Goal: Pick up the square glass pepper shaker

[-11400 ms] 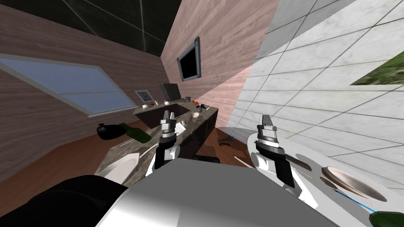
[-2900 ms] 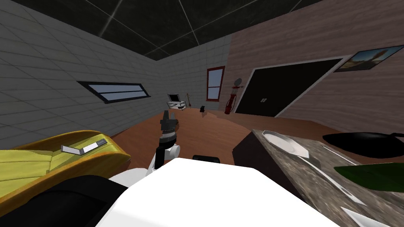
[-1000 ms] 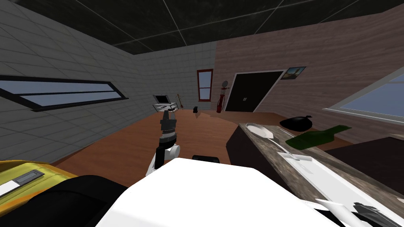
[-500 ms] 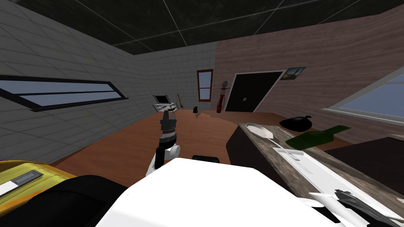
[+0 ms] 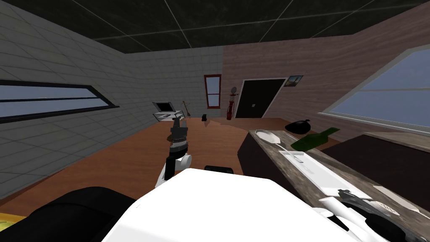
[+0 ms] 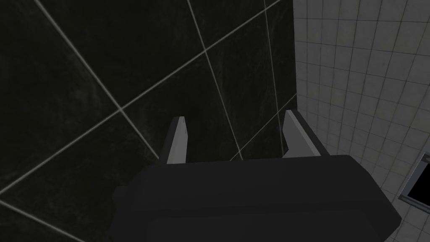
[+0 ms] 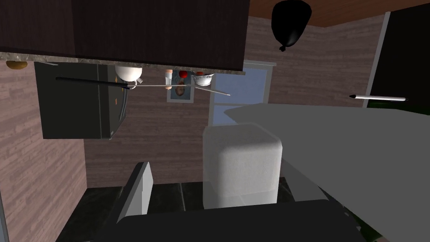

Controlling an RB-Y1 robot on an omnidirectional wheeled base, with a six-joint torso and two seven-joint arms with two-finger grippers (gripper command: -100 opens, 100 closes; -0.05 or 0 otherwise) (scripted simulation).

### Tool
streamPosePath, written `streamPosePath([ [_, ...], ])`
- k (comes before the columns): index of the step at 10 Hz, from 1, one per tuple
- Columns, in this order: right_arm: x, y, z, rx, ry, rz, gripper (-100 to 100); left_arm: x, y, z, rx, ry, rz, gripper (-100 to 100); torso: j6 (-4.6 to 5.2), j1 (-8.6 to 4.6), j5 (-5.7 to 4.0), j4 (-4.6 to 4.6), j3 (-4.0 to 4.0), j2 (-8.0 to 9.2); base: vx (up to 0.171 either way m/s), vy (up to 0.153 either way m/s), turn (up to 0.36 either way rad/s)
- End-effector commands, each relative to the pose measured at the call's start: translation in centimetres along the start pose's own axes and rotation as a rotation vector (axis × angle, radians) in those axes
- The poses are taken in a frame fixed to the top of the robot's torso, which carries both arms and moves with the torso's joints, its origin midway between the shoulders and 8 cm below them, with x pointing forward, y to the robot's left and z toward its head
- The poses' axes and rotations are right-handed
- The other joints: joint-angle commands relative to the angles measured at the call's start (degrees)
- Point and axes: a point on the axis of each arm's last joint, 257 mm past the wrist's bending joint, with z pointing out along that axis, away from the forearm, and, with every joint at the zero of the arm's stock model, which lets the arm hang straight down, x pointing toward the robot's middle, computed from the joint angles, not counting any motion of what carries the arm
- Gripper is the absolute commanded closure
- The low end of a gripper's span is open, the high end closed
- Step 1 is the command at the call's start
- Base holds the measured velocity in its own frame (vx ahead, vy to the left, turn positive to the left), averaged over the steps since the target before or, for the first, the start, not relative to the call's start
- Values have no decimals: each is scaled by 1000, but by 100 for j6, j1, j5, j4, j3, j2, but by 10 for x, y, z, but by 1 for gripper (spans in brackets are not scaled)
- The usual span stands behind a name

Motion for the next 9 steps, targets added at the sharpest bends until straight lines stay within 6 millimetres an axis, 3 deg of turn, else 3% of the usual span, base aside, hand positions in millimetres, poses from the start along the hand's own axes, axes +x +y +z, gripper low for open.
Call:
streamPosePath([
  [1, -1, 29, -5, -49, 2, -20, -100, 0, 0, 0, 0, 0, 0, 0, 0, 0, 0, 0, 0, 0, 59, -52, -353],
  [3, -2, 49, -6, -90, -2, -53, -100, 0, 0, 0, 0, 0, 0, 0, 14, -20, -9, -6, -9, -13, 53, -34, -253],
  [6, -2, 49, -6, -94, 0, -31, -100, 0, 0, 0, 0, 0, 0, 0, 6, -13, -10, 0, 6, 13, -4, -2, 13],
  [7, -2, 76, -13, -138, 1, -61, -100, 0, 0, 0, 0, 0, 0, 0, 6, -12, -10, 1, 7, 14, 56, -46, -329],
  [9, -2, 95, -16, -176, -2, -86, -100, 0, 0, 0, 0, 0, 0, 0, 20, -34, -18, -8, -9, -10, 59, -36, -300],
])
